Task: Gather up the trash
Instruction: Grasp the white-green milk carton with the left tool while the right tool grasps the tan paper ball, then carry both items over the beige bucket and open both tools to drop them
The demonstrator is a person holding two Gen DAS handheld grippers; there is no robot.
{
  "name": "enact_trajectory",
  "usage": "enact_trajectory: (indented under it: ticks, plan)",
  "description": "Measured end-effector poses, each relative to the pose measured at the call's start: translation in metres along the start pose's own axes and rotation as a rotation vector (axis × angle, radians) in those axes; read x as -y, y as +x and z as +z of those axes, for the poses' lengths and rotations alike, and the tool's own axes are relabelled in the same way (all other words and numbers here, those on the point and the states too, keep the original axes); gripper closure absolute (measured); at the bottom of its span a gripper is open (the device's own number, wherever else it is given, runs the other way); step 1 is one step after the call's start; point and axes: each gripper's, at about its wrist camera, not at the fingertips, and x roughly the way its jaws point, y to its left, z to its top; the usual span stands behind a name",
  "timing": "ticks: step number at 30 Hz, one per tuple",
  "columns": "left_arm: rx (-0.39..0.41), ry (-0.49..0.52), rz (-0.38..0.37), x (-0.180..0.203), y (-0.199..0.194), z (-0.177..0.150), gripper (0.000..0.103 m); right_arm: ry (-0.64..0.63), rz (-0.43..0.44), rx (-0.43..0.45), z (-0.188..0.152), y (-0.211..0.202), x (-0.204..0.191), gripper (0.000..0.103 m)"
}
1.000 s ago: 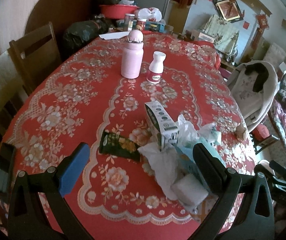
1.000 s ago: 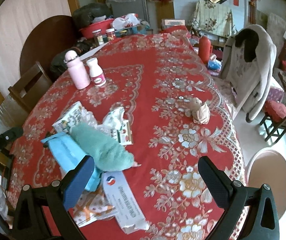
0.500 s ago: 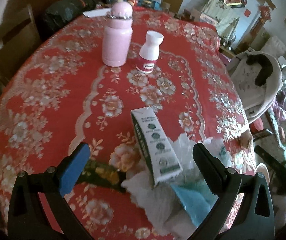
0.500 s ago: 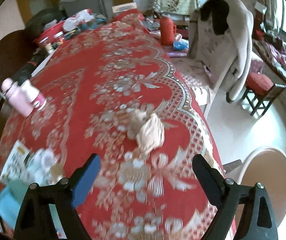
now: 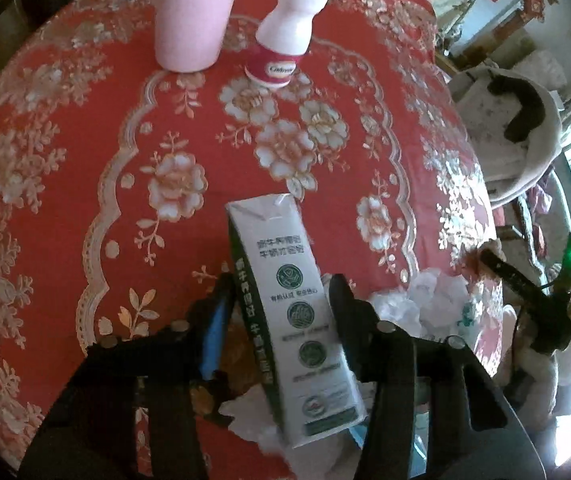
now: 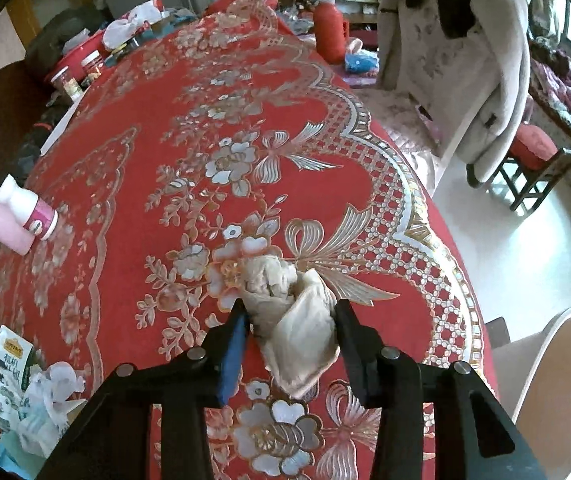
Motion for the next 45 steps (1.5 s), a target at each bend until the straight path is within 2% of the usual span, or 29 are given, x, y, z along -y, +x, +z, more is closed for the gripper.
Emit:
enact_trajectory:
  ticks: [3, 7, 10, 15, 21, 27, 34, 42, 43, 45]
  plan:
    - [0.017, 0.015, -0.003, 0.001, -0.009, 0.0, 0.062, 0.016, 0.046, 0.008, -0.001, -0.01, 0.001, 0.071]
    - [0.084, 0.023, 0.002, 0.006, -0.036, 0.004, 0.062, 0.036, 0.13, 0.03, -0.009, -0.03, 0.001, 0.071]
    - [0.139, 0.045, -0.001, 0.018, -0.061, 0.004, 0.062, 0.029, 0.182, 0.036, -0.017, -0.044, 0.001, 0.071]
    - [0.179, 0.063, -0.044, 0.049, -0.094, -0.009, 0.062, 0.01, 0.244, 0.054, -0.034, -0.071, 0.009, 0.072]
    - [0.171, 0.12, -0.129, 0.117, -0.103, -0.034, 0.062, 0.018, 0.197, 0.074, -0.053, -0.104, 0.054, 0.072]
    - [0.133, 0.225, -0.218, 0.203, -0.093, -0.073, 0.062, 0.099, 0.094, 0.068, -0.078, -0.127, 0.14, 0.072]
    - [0.038, 0.341, -0.284, 0.309, -0.048, -0.122, 0.062, 0.19, -0.01, 0.019, -0.11, -0.133, 0.232, 0.072]
    - [-0.024, 0.41, -0.32, 0.387, 0.008, -0.165, 0.062, 0.242, -0.043, -0.018, -0.131, -0.133, 0.282, 0.071]
    - [-0.032, 0.41, -0.327, 0.393, 0.016, -0.169, 0.062, 0.252, -0.044, -0.019, -0.132, -0.133, 0.287, 0.069]
    - [-0.049, 0.396, -0.362, 0.402, 0.028, -0.176, 0.061, 0.268, -0.05, -0.012, -0.135, -0.135, 0.294, 0.056]
